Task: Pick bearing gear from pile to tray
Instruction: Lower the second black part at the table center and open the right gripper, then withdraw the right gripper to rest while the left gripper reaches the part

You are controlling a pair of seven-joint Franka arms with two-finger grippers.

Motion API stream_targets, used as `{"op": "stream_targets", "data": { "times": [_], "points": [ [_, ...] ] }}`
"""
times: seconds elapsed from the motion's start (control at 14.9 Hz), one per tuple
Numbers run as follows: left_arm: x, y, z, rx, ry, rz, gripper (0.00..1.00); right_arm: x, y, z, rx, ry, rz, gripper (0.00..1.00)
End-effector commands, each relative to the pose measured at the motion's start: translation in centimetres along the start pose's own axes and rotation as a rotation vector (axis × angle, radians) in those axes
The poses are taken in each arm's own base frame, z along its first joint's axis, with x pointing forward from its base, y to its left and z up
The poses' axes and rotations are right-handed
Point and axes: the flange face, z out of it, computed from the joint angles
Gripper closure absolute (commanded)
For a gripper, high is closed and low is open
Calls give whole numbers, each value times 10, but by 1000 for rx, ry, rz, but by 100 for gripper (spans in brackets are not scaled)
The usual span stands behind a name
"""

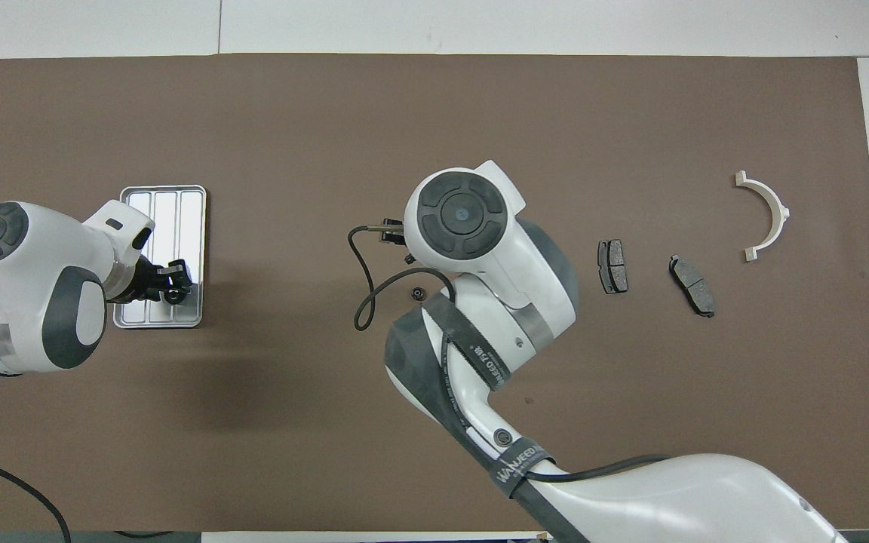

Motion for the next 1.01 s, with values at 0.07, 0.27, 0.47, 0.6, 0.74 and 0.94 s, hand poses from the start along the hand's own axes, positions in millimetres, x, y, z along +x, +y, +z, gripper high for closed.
{"op": "stream_targets", "data": {
  "times": [0.07,0.27,0.47,0.6,0.74,0.94],
  "points": [
    [21,4,-32,-10,12,0,46,52,91,-29,-31,15,-218,0],
    [30,19,-46,-18,44,-12,44,92,190,-53,-61,13,-396,0],
    [35,76,-59,-30,75,-42,44,100,277,-88,-80,-40,-409,0],
    [36,129,-67,-24,59,-56,43,93,315,-115,-87,-59,-343,0],
    [47,175,-81,-37,73,-115,38,81,331,-139,-93,-80,-311,0],
    [33,245,-80,-46,75,-139,23,68,352,-153,-102,-106,-248,0]
  ]
}}
